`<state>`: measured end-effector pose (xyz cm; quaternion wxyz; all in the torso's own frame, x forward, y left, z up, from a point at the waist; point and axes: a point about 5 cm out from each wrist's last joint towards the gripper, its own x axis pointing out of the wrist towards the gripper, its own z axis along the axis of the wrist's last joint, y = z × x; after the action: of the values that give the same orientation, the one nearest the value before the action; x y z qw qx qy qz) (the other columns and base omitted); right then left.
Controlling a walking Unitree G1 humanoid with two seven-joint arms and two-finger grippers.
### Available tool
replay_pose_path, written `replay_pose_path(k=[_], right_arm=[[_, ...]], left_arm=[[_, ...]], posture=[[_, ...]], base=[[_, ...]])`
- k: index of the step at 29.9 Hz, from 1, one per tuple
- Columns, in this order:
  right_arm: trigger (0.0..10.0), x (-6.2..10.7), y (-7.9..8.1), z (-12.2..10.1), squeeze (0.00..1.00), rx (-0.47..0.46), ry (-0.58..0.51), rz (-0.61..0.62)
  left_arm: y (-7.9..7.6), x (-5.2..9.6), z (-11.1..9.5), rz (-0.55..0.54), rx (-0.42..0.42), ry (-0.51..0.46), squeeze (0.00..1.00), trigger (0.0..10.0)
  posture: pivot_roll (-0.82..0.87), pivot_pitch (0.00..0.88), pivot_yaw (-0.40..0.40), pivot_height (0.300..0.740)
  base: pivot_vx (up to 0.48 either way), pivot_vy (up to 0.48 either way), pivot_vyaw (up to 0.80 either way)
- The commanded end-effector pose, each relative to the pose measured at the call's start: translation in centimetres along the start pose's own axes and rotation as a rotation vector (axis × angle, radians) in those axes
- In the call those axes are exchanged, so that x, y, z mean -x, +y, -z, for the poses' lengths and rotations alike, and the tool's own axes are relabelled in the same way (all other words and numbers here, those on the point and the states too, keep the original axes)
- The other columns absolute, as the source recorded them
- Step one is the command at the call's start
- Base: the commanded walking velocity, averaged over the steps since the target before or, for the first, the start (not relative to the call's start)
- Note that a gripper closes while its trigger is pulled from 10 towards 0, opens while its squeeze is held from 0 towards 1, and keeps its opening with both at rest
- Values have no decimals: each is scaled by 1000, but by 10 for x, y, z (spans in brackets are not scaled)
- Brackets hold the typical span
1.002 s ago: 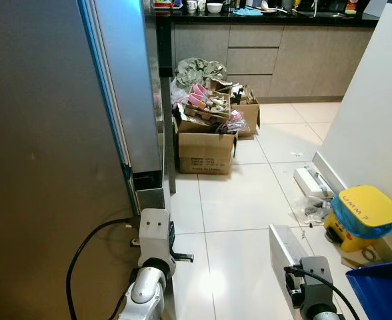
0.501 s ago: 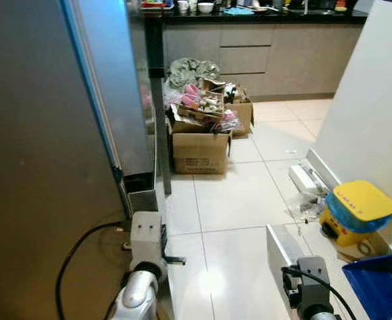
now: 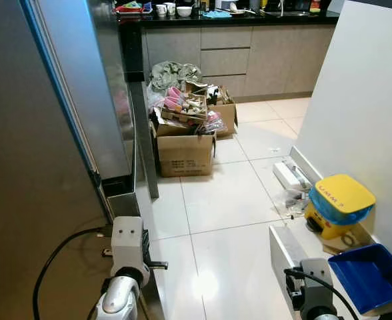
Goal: Restocking fridge
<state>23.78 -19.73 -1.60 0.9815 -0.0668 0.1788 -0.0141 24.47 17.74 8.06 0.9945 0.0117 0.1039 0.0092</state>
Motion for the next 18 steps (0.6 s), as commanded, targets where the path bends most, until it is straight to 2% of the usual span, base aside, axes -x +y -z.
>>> replay_pose_path(k=[1, 3, 7, 11, 13, 16, 18], right_arm=[[10000, 0, 1, -2, 0, 2, -18, 3], [10000, 1, 2, 0, 0, 5, -14, -5], [10000, 2, 2, 1, 0, 6, -11, -6], [10000, 2, 2, 1, 0, 4, -11, -4], [10000, 2, 3, 1, 0, 1, -9, -3], [10000, 2, 4, 2, 0, 0, -7, -5], [10000, 1, 5, 2, 0, -1, -7, -6]], left_arm=[[24, 7, 4, -47, -15, 34, 0, 10000], [24, 16, 10, 35, 6, 82, 0, 10000], [26, 23, 15, 68, 17, 116, 0, 10000], [37, 25, 19, 0, 4, 125, 0, 10000], [49, 21, 17, -99, -1, 102, 0, 10000], [49, 16, 12, -122, 30, 72, 0, 10000], [43, 9, 5, -113, 58, 44, 0, 10000]], posture=[[-90, 49, -22, 740], [-81, 57, -22, 740], [-80, 61, -19, 740], [-80, 65, -17, 740], [-75, 66, -16, 740], [-75, 66, -16, 740], [-78, 66, -16, 740]], base=[[0, 0, 0], [0, 0, 0], [0, 0, 0], [0, 0, 0], [0, 0, 0], [0, 0, 0], [0, 0, 0]])
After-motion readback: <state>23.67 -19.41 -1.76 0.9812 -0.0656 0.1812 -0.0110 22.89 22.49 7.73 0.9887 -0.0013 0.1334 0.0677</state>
